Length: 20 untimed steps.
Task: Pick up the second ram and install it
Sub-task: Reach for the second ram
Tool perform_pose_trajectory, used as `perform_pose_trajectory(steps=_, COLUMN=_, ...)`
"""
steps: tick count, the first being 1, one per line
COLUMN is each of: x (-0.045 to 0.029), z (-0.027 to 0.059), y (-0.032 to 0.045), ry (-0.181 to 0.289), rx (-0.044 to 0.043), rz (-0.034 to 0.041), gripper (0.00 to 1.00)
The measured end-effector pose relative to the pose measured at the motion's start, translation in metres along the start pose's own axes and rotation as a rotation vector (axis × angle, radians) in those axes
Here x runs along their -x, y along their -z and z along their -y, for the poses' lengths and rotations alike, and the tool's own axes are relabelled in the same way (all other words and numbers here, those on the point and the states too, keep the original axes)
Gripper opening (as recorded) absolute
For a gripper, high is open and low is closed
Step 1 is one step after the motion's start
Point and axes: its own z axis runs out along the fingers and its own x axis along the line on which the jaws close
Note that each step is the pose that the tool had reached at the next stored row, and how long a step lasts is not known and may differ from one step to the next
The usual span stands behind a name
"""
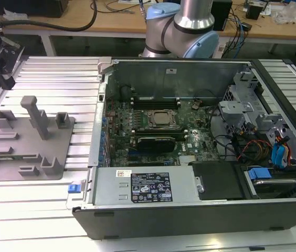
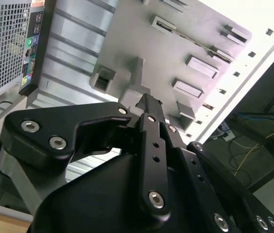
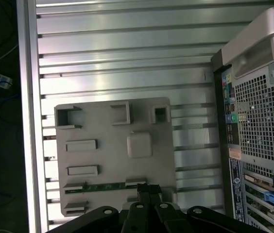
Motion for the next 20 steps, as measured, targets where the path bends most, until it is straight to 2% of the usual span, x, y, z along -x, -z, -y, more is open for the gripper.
perform_pose_trajectory(steps=6, x=-0.0114, z=0.0009, y=-0.0009, ry=0.0, rx=0.0, rz=0.0, gripper=0.08)
perform_pose_trajectory(steps=9, x=-0.0209, z=0.0017, y=-0.0022, ry=0.0, rx=0.0, rz=0.0, gripper=0.08)
perform_pose_trajectory(steps=14, x=-0.0304, z=0.0025, y=-0.0038, ry=0.0, rx=0.0, rz=0.0, gripper=0.08)
perform_pose_trajectory(steps=20, x=-0.034, z=0.0085, y=-0.0104, ry=0.0, rx=0.0, rz=0.0, gripper=0.08)
